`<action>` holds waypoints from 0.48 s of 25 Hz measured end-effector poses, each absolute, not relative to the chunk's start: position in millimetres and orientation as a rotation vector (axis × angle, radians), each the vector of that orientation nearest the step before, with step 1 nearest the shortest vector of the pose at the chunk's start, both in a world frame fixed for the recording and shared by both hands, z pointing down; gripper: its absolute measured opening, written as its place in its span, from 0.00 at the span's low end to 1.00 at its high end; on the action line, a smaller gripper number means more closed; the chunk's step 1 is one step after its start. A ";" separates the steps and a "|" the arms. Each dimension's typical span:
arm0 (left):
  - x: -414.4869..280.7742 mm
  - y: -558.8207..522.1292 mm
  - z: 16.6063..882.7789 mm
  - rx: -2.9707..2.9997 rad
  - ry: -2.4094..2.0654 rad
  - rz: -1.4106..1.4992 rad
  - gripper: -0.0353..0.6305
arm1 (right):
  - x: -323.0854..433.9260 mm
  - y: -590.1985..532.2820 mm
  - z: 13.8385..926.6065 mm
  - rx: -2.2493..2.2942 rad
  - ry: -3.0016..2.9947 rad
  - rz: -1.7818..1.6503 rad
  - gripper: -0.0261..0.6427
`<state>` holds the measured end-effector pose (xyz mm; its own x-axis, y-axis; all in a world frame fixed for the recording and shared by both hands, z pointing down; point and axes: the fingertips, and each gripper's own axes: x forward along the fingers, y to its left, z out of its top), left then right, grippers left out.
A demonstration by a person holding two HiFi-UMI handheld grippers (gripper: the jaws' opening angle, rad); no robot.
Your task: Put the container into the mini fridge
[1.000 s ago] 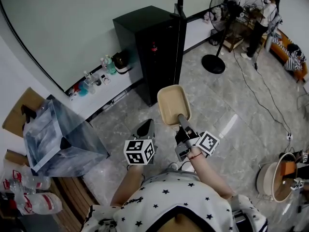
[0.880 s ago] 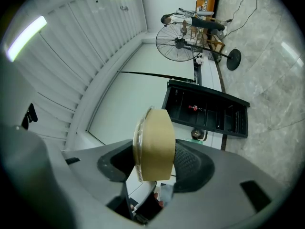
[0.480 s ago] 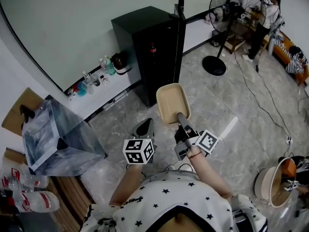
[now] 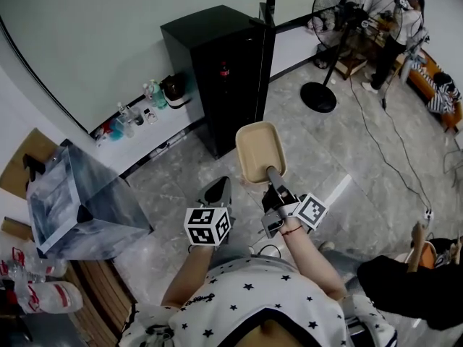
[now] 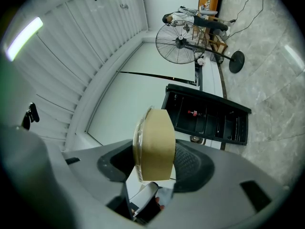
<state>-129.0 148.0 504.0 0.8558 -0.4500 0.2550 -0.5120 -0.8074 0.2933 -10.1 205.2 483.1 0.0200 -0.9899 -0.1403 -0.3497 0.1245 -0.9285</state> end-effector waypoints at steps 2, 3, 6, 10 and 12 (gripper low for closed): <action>-127.1 145.4 506.3 2.675 -0.717 0.253 0.07 | -9.0 202.6 483.1 -1.374 1.486 -0.885 0.35; -126.0 144.1 508.0 2.673 -0.718 0.257 0.07 | -8.6 201.6 484.2 -1.370 1.482 -0.890 0.35; -120.5 139.8 512.5 2.665 -0.722 0.263 0.07 | -5.8 198.9 488.6 -1.361 1.473 -0.904 0.35; -110.7 129.9 515.3 2.665 -0.725 0.269 0.07 | 3.4 188.7 495.7 -1.362 1.467 -0.920 0.35; -103.7 121.7 516.4 2.665 -0.726 0.272 0.07 | 11.0 180.9 497.8 -1.356 1.458 -0.926 0.35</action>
<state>-103.7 121.7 516.4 0.8490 -0.4507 0.2759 -0.5209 -0.8013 0.2942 11.0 180.9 497.8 0.0194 -0.9918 -0.1260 -0.3080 0.1140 -0.9445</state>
